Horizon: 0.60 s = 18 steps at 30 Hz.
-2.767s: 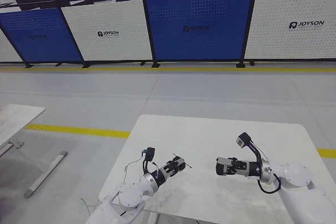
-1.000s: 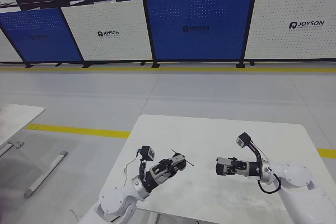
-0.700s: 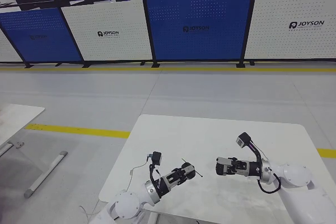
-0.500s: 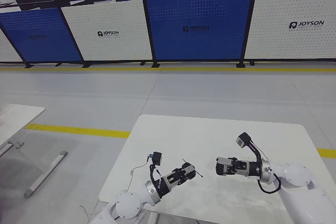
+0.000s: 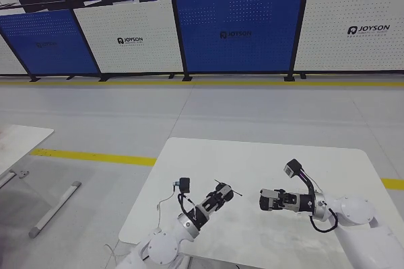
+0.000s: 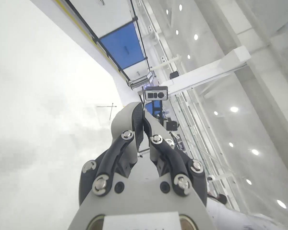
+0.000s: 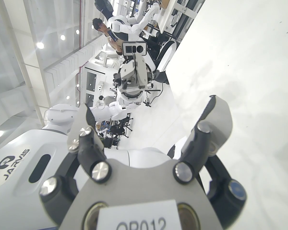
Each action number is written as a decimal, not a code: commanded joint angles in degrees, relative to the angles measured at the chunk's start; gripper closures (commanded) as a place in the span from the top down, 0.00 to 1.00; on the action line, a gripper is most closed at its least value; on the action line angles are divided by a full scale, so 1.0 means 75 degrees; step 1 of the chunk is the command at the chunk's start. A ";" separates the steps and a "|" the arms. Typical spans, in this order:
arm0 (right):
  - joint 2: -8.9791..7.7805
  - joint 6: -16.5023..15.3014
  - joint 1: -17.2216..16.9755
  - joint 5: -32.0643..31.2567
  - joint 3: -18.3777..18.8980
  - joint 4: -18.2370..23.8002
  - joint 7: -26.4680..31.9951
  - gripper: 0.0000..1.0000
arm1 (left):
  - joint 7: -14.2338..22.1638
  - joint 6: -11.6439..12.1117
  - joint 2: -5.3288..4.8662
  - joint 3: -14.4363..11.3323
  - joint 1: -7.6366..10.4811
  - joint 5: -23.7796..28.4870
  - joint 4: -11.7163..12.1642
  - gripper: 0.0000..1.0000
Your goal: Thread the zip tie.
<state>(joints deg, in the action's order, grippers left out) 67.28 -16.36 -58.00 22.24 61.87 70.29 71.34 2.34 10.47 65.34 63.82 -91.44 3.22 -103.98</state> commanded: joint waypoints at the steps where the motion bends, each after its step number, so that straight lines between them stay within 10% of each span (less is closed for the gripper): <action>1: 0.0000 0.0000 0.0000 0.0000 0.0000 0.0000 0.0000 1.00 | -0.0196 -0.0323 0.0034 -0.0139 0.0170 -0.0296 0.0232 0.00; 18: 0.0000 0.0000 0.0000 0.0000 0.0000 0.0000 0.0000 1.00 | -0.0265 -0.0488 0.0071 -0.0245 0.0321 -0.0372 0.0400 0.00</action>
<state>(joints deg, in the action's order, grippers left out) 67.28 -16.36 -58.00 22.24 61.87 70.29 71.34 0.36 6.82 65.88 61.98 -89.03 0.44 -100.98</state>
